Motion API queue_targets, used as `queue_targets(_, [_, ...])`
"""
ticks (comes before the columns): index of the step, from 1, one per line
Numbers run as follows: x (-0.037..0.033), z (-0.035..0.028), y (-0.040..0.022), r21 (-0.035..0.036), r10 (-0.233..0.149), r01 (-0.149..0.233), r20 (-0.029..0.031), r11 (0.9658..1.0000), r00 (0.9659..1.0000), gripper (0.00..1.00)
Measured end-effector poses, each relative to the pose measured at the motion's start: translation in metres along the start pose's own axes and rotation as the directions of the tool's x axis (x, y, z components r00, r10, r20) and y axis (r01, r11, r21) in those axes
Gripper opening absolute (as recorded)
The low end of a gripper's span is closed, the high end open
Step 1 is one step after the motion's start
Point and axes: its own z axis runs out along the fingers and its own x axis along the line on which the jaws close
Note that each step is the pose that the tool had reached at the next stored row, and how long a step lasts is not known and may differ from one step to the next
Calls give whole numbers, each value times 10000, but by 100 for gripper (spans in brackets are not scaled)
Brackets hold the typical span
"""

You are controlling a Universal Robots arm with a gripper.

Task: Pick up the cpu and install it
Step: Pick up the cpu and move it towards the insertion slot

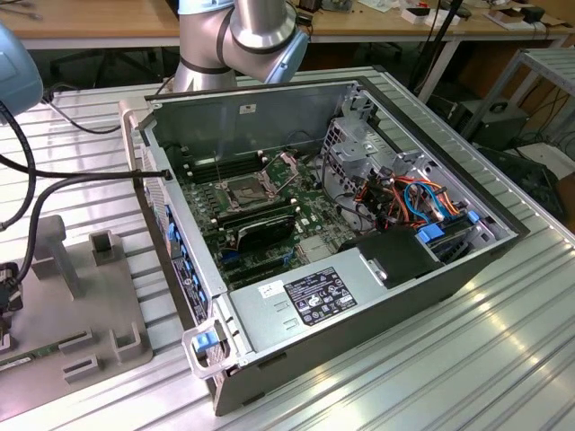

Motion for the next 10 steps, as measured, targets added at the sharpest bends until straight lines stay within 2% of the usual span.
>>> queue_targets(3, [-13,14,1,8,1,-1,-32,10000,10000,66])
queue_targets(10, [-12,40,1,13,1,-1,-35,10000,10000,66])
